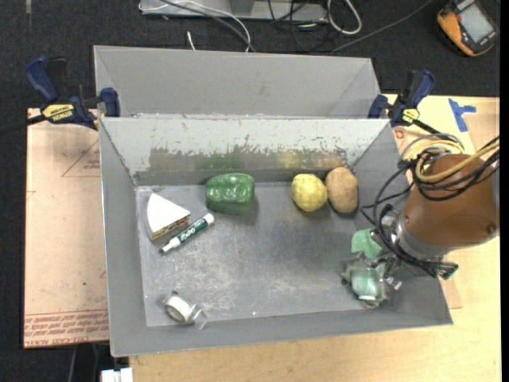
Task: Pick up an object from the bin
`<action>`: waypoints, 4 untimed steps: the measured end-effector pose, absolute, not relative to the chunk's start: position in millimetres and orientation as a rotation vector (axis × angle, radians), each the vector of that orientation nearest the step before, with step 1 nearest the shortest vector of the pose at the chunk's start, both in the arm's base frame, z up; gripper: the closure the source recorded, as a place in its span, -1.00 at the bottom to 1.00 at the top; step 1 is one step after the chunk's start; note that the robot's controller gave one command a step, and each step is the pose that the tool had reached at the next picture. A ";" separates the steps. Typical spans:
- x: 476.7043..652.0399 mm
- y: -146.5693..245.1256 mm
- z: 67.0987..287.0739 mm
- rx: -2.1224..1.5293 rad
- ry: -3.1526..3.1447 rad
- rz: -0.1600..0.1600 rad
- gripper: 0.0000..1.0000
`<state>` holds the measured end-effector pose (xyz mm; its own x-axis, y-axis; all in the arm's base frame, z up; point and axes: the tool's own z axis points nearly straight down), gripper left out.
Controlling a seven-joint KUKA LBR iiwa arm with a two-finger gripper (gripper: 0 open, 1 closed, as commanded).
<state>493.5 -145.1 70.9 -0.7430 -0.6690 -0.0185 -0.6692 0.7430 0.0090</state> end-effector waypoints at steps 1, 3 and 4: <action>491.9 -146.2 95.6 -1.121 2.925 0.025 1.00; 493.5 -145.1 151.4 -1.113 2.923 0.025 1.00; 493.8 -144.7 156.4 -1.110 2.923 0.025 1.00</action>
Offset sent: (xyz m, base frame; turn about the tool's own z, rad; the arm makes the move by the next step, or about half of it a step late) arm -0.0022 -0.0008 0.0782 -0.0006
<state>493.8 -144.7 156.4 -0.7477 -0.6638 -0.0193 -0.6640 0.7477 0.0095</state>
